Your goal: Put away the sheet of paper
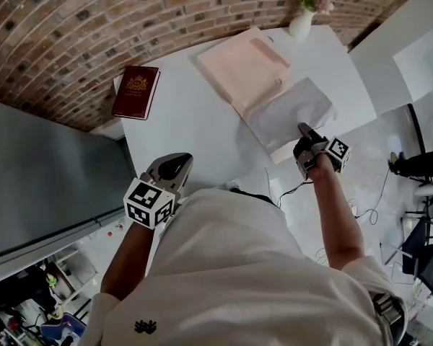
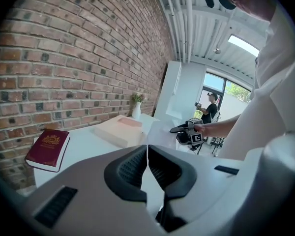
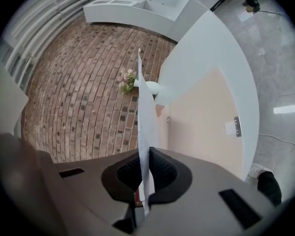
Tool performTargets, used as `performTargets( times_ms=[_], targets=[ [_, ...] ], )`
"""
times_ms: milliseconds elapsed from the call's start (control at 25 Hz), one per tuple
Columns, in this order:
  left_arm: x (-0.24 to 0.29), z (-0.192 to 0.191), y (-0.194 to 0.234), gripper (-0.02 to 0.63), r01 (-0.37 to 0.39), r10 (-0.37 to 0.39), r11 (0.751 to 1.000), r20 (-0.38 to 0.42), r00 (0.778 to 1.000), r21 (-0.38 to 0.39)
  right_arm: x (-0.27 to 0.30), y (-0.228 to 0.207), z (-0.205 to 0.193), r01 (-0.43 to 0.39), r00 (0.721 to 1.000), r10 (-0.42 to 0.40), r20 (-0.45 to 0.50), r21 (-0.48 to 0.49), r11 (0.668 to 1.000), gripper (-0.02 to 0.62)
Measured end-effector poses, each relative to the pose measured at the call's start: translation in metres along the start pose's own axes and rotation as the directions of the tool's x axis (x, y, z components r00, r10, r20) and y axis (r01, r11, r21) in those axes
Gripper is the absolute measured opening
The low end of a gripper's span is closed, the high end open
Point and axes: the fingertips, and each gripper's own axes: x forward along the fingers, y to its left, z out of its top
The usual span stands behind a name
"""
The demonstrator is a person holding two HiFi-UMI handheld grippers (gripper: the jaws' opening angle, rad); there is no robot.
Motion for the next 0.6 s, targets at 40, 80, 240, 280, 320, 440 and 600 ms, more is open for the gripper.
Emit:
performTargets(
  times_ms=[40,80,240,280,320,440,600],
  targets=[
    [0.008,0.004,0.0,0.029,-0.006,0.006,1.0,-0.003,1.0,-0.001,0.005,-0.004,0.006,0.003,1.0,-0.003,-0.005,0.009,1.0,0.028],
    [0.016,0.007,0.0,0.029,-0.011,0.011,1.0,-0.008,1.0,-0.001,0.01,-0.01,0.013,0.008,1.0,-0.007,-0.01,0.018,1.0,0.028],
    [0.044,0.018,-0.002,0.029,-0.027,0.027,1.0,-0.034,0.999,0.001,0.03,-0.033,0.034,0.029,0.999,-0.027,-0.033,0.045,0.999,0.028],
    [0.051,0.021,-0.002,0.029,-0.031,0.031,1.0,-0.038,0.999,0.001,0.034,-0.039,0.037,0.037,0.998,-0.035,-0.044,0.047,0.998,0.028],
    [0.057,0.024,-0.002,0.029,-0.036,0.036,0.999,-0.04,0.999,-0.001,0.039,-0.044,0.04,0.044,0.998,-0.041,-0.055,0.047,0.998,0.028],
    [0.073,0.03,-0.002,0.029,-0.049,0.049,0.999,-0.045,0.998,-0.008,0.055,-0.055,0.044,0.057,0.995,-0.052,-0.089,0.052,0.997,0.028],
    [0.087,0.037,-0.003,0.029,-0.068,0.067,0.998,-0.054,0.996,-0.014,0.074,-0.061,0.047,0.066,0.99,-0.059,-0.127,0.053,0.996,0.028]
  ],
)
